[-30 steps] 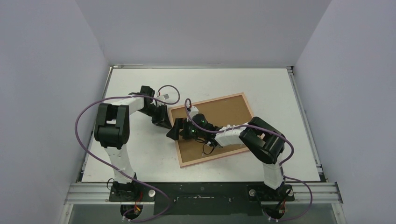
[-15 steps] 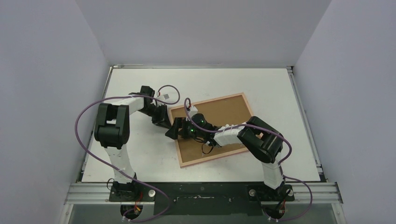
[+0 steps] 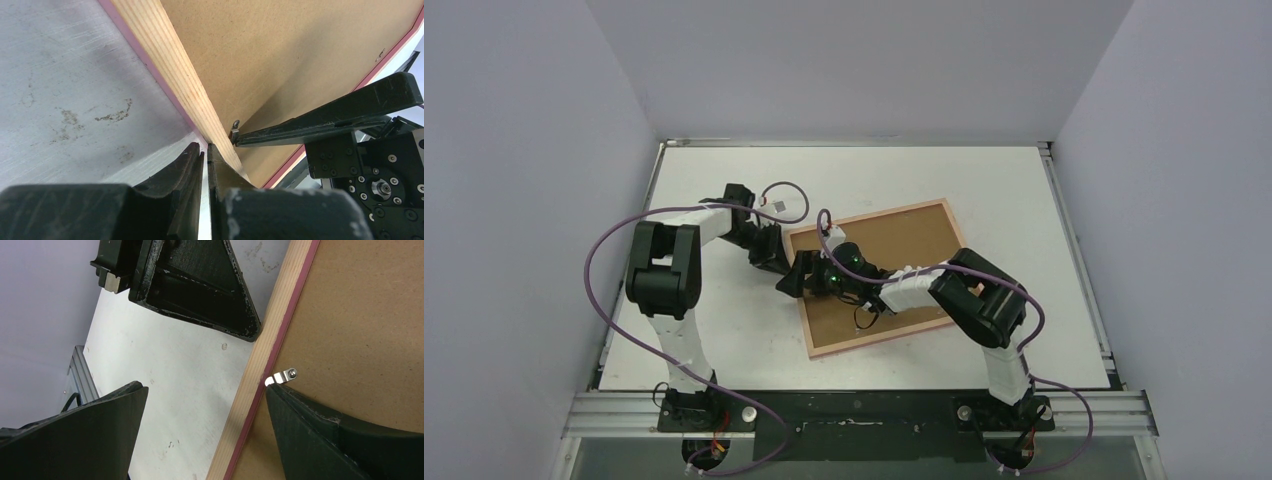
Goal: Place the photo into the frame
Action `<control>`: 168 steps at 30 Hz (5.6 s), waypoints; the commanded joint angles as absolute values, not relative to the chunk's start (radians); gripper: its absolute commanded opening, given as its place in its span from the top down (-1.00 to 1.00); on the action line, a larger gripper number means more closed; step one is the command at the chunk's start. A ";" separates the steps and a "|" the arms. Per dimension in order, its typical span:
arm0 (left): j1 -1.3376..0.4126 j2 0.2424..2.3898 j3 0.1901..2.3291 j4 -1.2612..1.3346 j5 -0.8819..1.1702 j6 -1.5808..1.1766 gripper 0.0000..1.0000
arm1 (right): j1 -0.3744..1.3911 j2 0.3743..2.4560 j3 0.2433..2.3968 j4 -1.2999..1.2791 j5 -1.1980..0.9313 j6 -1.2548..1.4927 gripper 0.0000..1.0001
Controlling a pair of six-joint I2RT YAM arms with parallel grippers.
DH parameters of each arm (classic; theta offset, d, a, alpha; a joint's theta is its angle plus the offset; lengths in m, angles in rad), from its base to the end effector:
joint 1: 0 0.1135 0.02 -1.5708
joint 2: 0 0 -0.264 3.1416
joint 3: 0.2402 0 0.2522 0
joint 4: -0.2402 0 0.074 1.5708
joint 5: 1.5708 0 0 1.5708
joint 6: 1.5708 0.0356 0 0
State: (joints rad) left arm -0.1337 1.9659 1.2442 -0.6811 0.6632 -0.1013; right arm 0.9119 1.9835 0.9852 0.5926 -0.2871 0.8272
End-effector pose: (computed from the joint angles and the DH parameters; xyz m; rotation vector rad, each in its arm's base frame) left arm 0.3560 -0.0700 0.1397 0.1304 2.8838 -1.0152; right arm 0.2421 0.3291 0.1393 -0.3078 2.2276 1.3356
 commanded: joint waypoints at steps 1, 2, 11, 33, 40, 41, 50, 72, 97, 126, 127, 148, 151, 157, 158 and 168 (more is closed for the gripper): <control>-0.141 1.991 1.259 -0.646 0.658 -0.097 0.85 | 0.923 2.023 1.019 0.610 -0.284 0.824 -0.88; -0.141 1.992 1.259 -0.645 0.658 -0.098 0.85 | 0.923 2.025 1.020 0.612 -0.284 0.823 -0.88; -0.145 1.999 1.259 -0.643 0.664 -0.095 0.85 | 0.923 2.036 1.042 0.620 -0.276 0.827 -0.88; -0.098 2.035 1.437 -0.690 0.689 -0.122 0.85 | 0.845 1.849 0.999 0.635 -0.336 0.784 -0.97; -0.090 1.985 1.411 -0.745 0.711 -0.109 0.79 | 0.748 1.604 0.903 0.397 -0.331 0.598 -0.98; -0.093 1.971 1.394 -0.751 0.714 -0.102 0.78 | 0.742 1.585 0.884 0.371 -0.328 0.584 -0.99; -0.154 1.937 1.258 -0.749 0.701 -0.069 0.75 | 0.722 1.427 0.699 0.278 -0.300 0.559 -0.99; -0.166 2.091 1.418 -0.728 0.546 -0.106 0.88 | 0.758 1.936 0.983 0.652 -0.306 0.737 0.50; -0.158 2.090 1.378 -0.700 0.581 -0.093 0.89 | 0.786 2.143 1.119 0.723 -0.255 0.921 0.89; -0.158 2.099 1.369 -0.681 0.600 -0.092 0.89 | 0.804 2.199 1.138 0.647 -0.226 0.997 0.89; -0.158 2.099 1.369 -0.682 0.600 -0.090 0.89 | 0.808 2.198 1.138 0.632 -0.219 0.989 0.89; -0.158 2.103 1.374 -0.680 0.603 -0.087 0.92 | 0.833 2.138 1.078 0.441 -0.095 0.895 0.89; -0.158 2.105 1.373 -0.678 0.603 -0.087 0.92 | 0.831 2.078 1.087 0.398 -0.089 0.827 0.89; -0.156 2.106 1.372 -0.676 0.601 -0.087 0.92 | 0.806 1.954 1.132 0.278 -0.105 0.701 0.89; -0.156 2.105 1.371 -0.676 0.602 -0.088 0.92 | 0.800 1.939 1.130 0.277 -0.112 0.700 0.89; -0.156 2.097 1.376 -0.676 0.609 -0.095 0.92 | 0.760 1.883 1.078 0.333 -0.256 0.727 0.88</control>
State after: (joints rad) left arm -0.1478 2.0624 1.3846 -0.7567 0.6643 -0.1207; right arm 0.7689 1.9522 1.1069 0.3088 -0.1833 0.7437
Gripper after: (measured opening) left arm 0.045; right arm 0.064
